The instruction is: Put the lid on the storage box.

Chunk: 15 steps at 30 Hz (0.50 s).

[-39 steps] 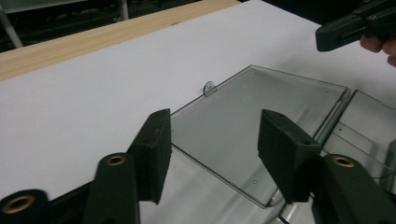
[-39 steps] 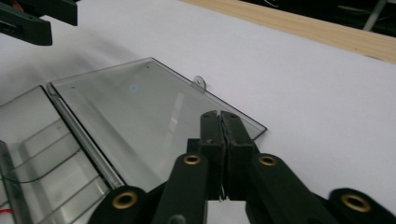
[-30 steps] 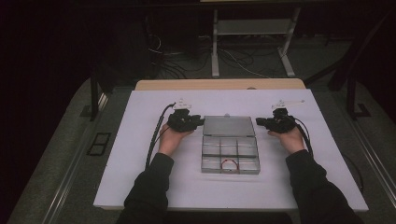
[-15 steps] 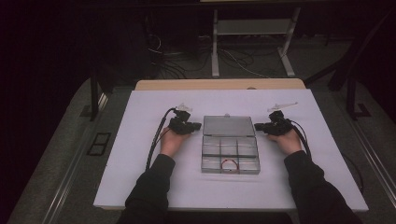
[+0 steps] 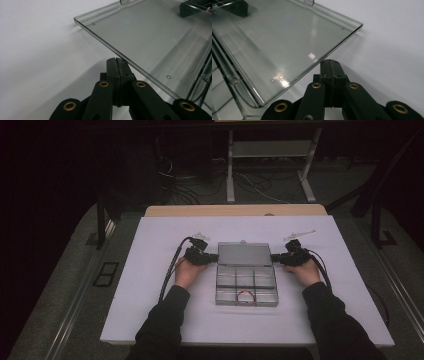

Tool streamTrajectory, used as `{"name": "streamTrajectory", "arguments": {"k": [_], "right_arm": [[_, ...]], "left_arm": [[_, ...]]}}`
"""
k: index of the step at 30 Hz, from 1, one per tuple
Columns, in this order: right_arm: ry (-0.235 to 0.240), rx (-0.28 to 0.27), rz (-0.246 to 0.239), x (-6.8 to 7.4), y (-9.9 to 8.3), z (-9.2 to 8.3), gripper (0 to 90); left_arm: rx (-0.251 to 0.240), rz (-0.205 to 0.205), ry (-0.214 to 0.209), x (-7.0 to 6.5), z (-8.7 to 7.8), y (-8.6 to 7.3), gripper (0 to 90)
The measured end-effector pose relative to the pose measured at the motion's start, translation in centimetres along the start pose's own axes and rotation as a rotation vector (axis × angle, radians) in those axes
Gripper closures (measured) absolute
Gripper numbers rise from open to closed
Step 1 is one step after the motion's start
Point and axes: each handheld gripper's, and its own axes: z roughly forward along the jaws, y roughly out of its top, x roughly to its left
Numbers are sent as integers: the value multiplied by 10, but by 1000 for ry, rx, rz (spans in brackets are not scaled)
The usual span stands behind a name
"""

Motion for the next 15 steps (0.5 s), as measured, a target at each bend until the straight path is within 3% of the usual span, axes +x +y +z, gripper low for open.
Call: {"name": "streamTrajectory", "arguments": {"k": [12, 15], "right_arm": [[23, -28, 13, 4, 7, 4, 891], [25, -37, 11, 5, 9, 6, 892]], "left_arm": [[-38, -6, -13, -3, -1, 5, 892], [-39, 9, -20, -4, 0, 7, 892]]}}
